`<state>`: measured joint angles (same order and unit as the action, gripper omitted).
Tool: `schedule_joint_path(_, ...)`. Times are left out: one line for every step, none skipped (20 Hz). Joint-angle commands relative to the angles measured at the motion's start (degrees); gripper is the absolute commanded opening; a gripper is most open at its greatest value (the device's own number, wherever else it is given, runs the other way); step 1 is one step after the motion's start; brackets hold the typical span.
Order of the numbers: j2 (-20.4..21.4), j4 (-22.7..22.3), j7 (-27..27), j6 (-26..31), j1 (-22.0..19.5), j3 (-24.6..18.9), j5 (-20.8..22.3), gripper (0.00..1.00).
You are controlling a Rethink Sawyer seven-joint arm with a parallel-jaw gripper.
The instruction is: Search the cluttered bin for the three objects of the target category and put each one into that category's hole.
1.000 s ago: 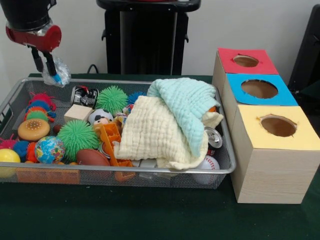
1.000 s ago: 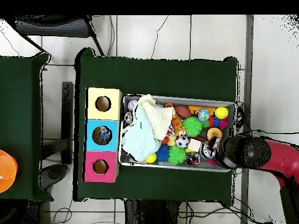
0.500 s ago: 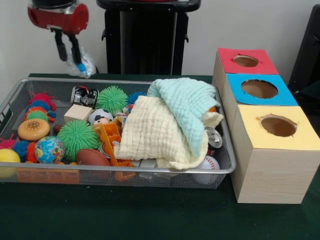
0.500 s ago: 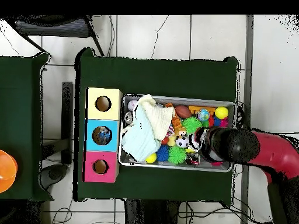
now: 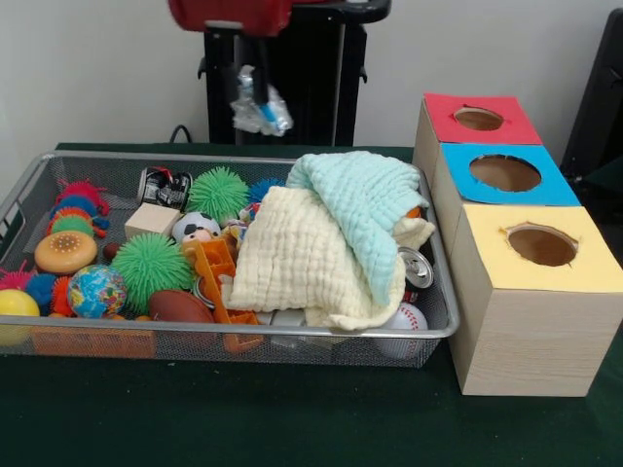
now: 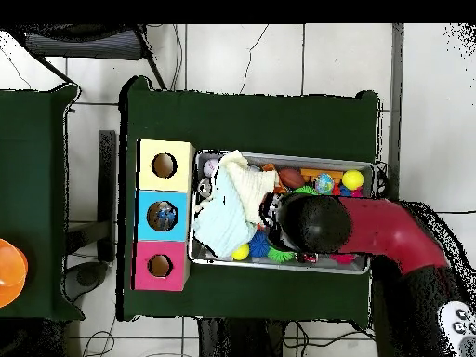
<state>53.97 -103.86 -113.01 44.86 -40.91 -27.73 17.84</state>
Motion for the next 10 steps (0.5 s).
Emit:
schedule_joint_path(4.0,-7.9,-16.7,-5.8,6.2,4.1,-5.4,0.00)
schedule_joint_path(4.3,-8.4,-17.2,-6.3,7.3,4.9,-6.1,0.00)
schedule_joint_path(4.3,-8.5,-17.7,-6.7,8.6,5.6,-6.9,0.00)
schedule_joint_path(4.2,-8.6,-18.3,-7.0,9.7,6.4,-7.5,0.00)
schedule_joint_path(4.2,-8.7,-18.8,-7.4,10.9,7.2,-8.2,0.00)
schedule_joint_path(4.3,-8.8,-19.5,-7.6,12.2,8.2,-8.9,0.00)
schedule_joint_path(4.3,-8.4,-20.0,-7.4,13.3,9.1,-9.4,0.00)
schedule_joint_path(4.5,-8.3,-20.7,-7.2,14.5,10.0,-10.0,0.00)
schedule_joint_path(4.8,-8.2,-21.4,-7.1,15.7,10.8,-10.6,0.00)
schedule_joint_path(5.0,-8.2,-22.1,-7.1,17.0,11.6,-11.1,0.00)
